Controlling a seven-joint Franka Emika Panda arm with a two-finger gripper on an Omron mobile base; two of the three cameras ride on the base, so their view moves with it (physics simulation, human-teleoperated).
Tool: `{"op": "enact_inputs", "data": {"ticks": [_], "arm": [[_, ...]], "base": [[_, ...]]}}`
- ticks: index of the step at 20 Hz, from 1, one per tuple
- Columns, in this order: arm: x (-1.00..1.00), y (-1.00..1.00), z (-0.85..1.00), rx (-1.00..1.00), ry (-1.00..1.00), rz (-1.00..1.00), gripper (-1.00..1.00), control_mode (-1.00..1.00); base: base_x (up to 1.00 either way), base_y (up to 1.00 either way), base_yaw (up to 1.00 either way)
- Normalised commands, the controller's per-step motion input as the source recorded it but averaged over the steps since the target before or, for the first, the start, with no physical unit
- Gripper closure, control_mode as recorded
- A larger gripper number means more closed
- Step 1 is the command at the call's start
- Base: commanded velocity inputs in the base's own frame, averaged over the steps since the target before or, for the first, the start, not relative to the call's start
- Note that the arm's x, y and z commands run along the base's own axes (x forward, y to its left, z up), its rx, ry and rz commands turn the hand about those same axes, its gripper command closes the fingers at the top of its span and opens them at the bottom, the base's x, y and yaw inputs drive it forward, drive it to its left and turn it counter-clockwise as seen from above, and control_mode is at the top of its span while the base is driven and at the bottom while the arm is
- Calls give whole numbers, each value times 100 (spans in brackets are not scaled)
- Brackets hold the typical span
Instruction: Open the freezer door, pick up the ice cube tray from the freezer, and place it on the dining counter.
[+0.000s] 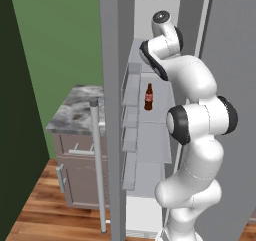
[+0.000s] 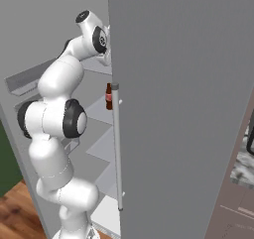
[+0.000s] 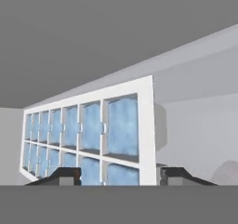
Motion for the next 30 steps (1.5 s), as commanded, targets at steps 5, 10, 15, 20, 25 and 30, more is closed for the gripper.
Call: {"op": "enact_inputs", "data": {"ticks": [5,10,15,20,25,30], "arm": [[0,0,0,0,0,0,100,-100],[-2,0,0,0,-3,0,100,-100],[-20,0,16,0,-24,0,100,-100],[-20,4,19,0,-34,0,100,-100],[-13,12,15,0,-36,0,100,-100],[-8,21,17,0,-32,0,100,-100]], "base": [[0,0,0],[0,0,0],[0,0,0],[0,0,0],[0,0,0],[0,0,0]]}}
